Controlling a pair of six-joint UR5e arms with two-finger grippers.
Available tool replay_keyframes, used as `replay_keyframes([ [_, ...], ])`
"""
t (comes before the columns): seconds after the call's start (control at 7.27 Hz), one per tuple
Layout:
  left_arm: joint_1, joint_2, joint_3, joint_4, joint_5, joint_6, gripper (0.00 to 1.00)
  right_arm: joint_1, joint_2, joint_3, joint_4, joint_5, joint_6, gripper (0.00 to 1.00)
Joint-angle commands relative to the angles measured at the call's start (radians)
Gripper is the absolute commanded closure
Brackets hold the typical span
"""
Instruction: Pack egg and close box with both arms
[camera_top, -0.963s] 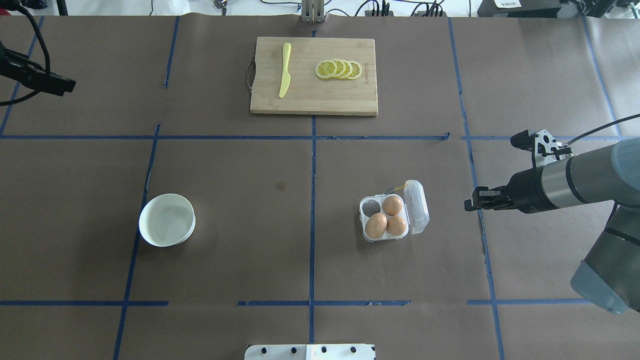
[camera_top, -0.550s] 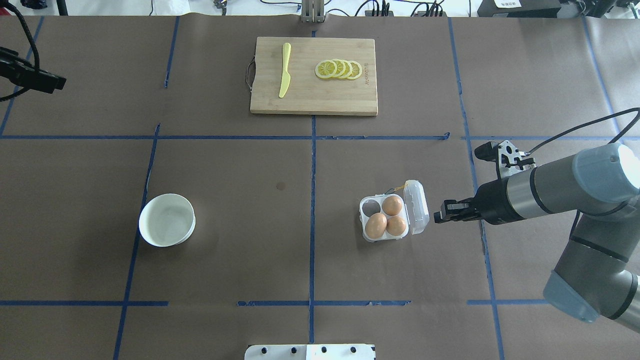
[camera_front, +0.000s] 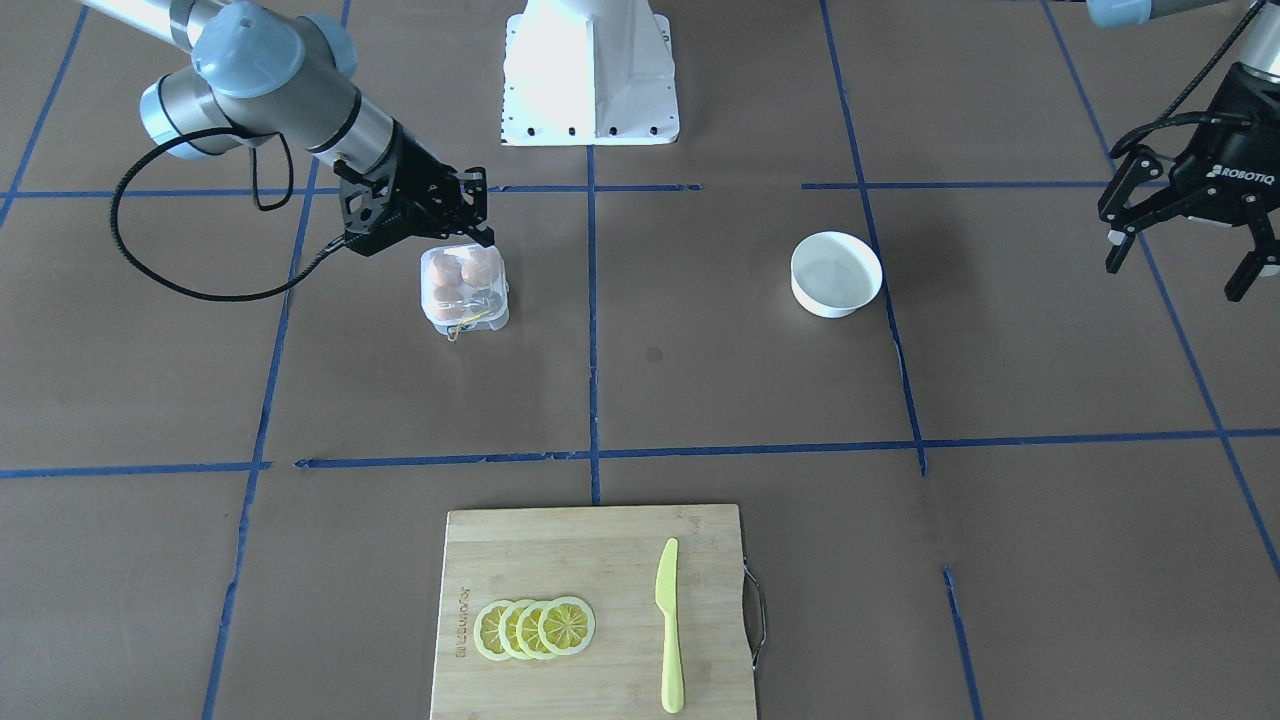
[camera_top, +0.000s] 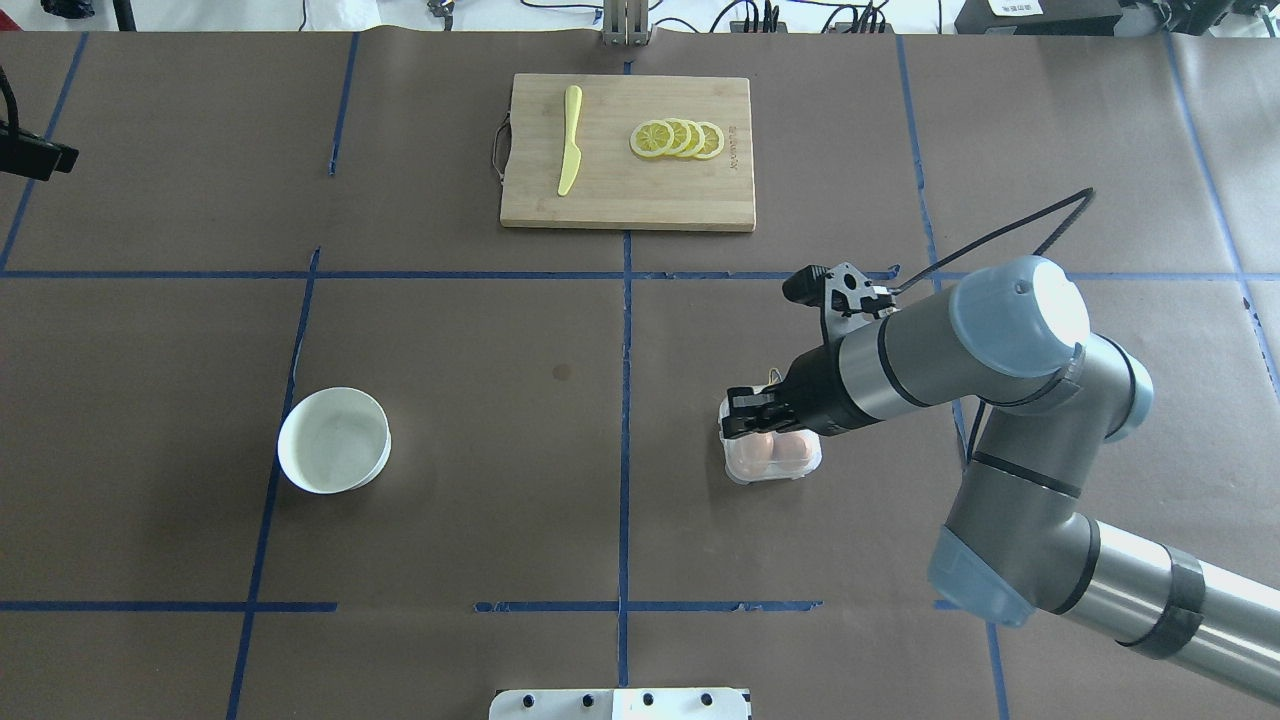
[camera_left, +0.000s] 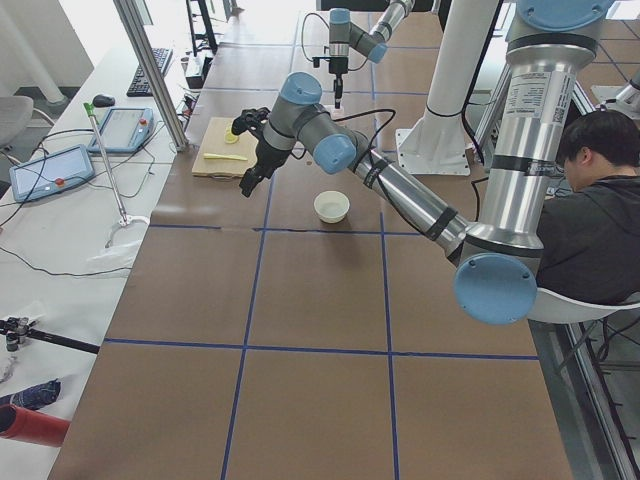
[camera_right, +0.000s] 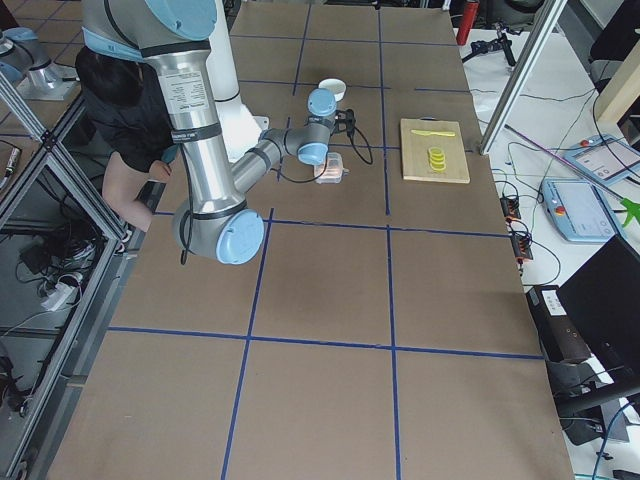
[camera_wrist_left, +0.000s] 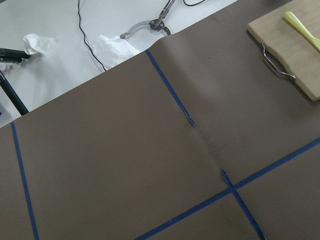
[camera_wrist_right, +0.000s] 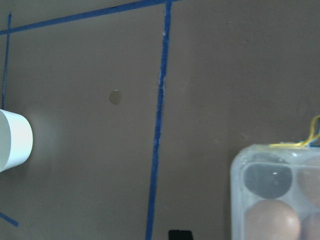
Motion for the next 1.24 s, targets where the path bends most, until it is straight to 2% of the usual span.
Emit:
replay_keyframes([
  [0.0, -0.001, 0.006, 0.018, -0.001, -0.022, 0.005, 0.0, -0.005, 0.06, 0.004, -0.04, -0.007, 0.022, 0.04],
  [0.28, -0.001, 0.061, 0.032, -0.008, -0.042, 0.009, 0.0, 0.01, 0.06, 0.034, -0.052, -0.035, 0.022, 0.0],
  [0.41, -0.003, 0.089, 0.044, -0.007, -0.052, 0.064, 0.0, 0.06, 0.054, 0.042, -0.092, -0.033, 0.013, 0.0],
  [0.69, -0.082, 0.118, 0.111, -0.007, -0.085, 0.165, 0.0, 0.152, 0.042, 0.043, -0.186, -0.026, -0.03, 0.0],
  [0.83, -0.154, 0.117, 0.159, -0.004, -0.085, 0.239, 0.0, 0.203, 0.042, 0.043, -0.279, -0.02, -0.147, 0.0],
  [1.1, -0.236, 0.114, 0.24, 0.004, -0.085, 0.374, 0.0, 0.374, -0.024, 0.048, -0.512, 0.063, -0.54, 0.0],
])
